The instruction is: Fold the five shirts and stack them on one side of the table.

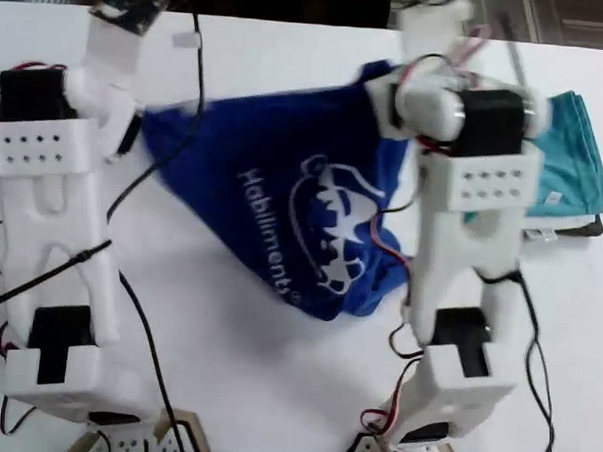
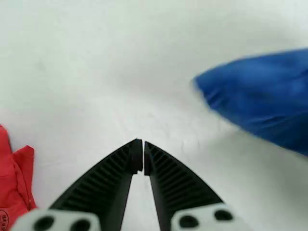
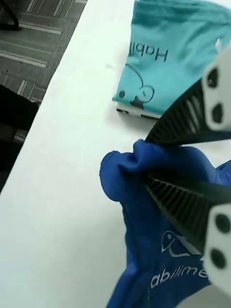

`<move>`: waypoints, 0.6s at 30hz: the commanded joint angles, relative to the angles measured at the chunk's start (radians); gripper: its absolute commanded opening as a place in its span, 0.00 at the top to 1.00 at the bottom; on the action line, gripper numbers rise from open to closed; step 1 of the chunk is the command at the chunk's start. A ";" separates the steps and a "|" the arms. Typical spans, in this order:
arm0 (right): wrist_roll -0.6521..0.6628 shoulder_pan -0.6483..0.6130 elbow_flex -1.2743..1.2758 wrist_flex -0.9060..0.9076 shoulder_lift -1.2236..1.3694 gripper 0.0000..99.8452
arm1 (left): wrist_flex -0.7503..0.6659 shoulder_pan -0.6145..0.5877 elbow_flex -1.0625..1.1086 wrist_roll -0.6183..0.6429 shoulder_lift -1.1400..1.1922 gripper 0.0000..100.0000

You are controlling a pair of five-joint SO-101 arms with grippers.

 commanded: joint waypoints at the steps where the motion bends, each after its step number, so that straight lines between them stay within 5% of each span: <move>1: -0.005 0.036 -0.003 0.019 -0.114 0.98 | 0.018 0.017 -0.062 -0.006 -0.095 0.97; 11: -0.003 -0.002 0.308 0.018 -0.240 0.98 | 0.012 0.020 0.071 0.003 -0.204 0.97; 18: -0.003 0.048 0.717 -0.136 -0.300 0.98 | -0.157 0.052 0.386 0.140 -0.204 0.97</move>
